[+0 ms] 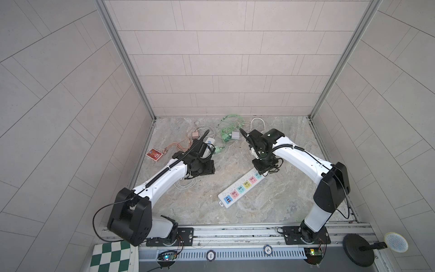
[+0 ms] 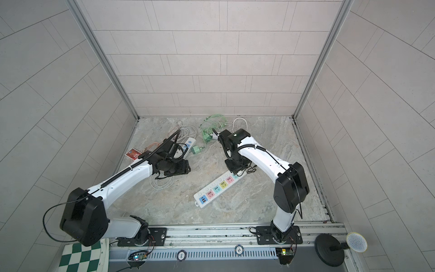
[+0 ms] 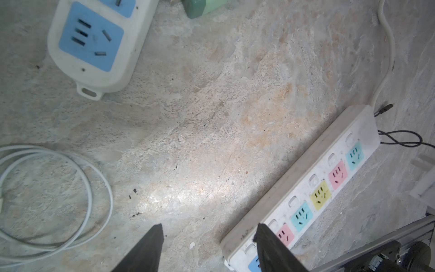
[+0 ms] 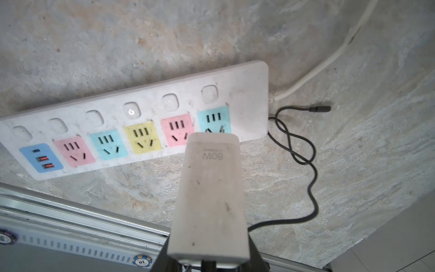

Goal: Insert plugs into power strip
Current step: Insert the plug into the socket.

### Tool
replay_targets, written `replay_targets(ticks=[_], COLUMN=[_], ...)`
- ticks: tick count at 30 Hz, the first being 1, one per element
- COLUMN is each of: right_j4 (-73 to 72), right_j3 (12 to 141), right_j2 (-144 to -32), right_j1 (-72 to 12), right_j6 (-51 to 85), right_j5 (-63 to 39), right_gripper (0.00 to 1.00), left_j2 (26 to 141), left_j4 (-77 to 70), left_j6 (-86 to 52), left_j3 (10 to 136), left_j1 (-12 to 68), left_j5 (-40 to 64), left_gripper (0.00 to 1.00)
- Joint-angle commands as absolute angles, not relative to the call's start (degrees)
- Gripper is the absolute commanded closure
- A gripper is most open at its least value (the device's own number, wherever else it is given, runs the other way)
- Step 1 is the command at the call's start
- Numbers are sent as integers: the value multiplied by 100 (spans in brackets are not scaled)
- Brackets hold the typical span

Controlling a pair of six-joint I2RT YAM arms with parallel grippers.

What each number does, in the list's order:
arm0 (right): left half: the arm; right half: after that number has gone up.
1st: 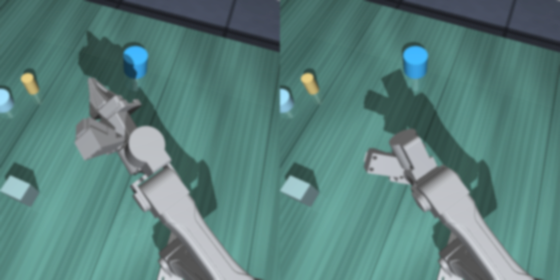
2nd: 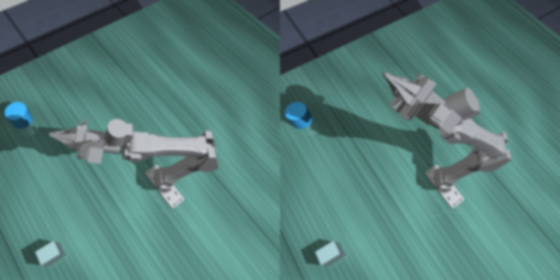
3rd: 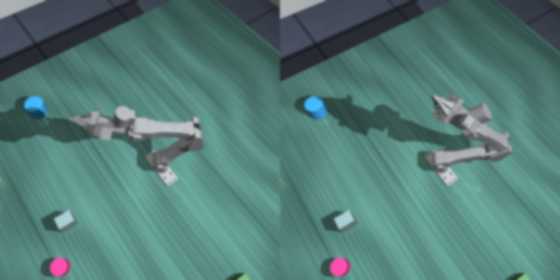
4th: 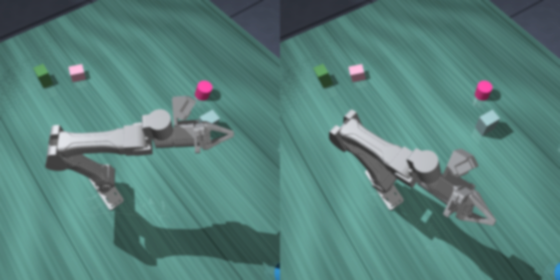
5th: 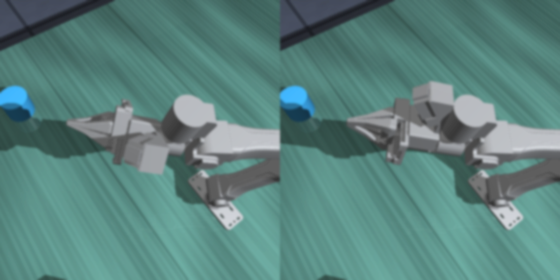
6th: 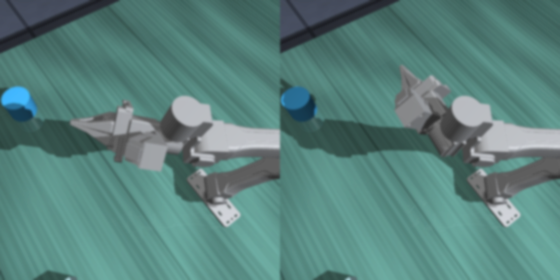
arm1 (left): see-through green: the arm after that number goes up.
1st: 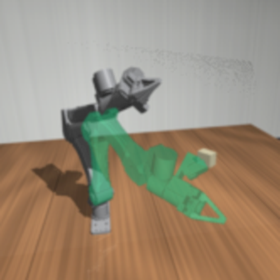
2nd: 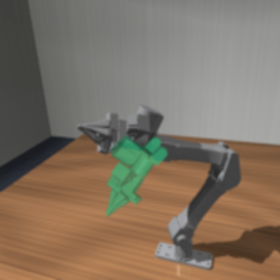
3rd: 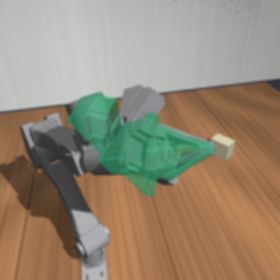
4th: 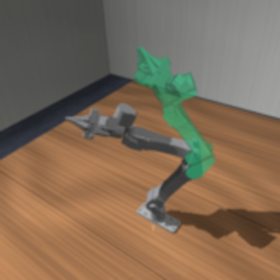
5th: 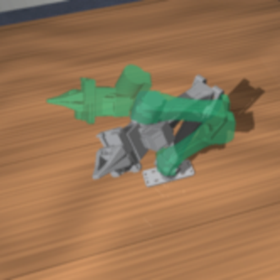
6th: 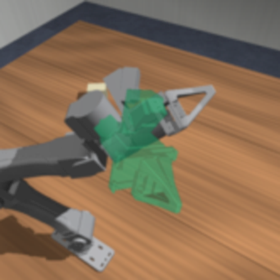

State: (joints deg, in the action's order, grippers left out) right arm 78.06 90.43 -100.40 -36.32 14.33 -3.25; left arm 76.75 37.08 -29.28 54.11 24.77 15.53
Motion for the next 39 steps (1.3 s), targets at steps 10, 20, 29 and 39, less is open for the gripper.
replay_targets(ticks=[10, 20, 29, 39], right_j4=[8604, 8624, 8596, 8709], right_j3=[9341, 9571, 9661, 9841], right_j2=[-10554, -11162, -11318, -11325], right_j1=[-3981, -3984, -3969, -3774], right_j6=[1227, 1187, 1149, 1047], right_j5=[-202, -323, -334, -345], right_gripper=[100, 100, 100, 100], left_j2=[6563, 6153, 6230, 6200], left_j4=[3777, 3933, 3885, 3854], left_j6=[-3364, -3504, -3489, -3498], left_j3=[4583, 4365, 4376, 4333], left_j1=[2443, 2441, 2417, 2391], left_j5=[1434, 1123, 1116, 1114], left_gripper=[31, 31, 31, 31])
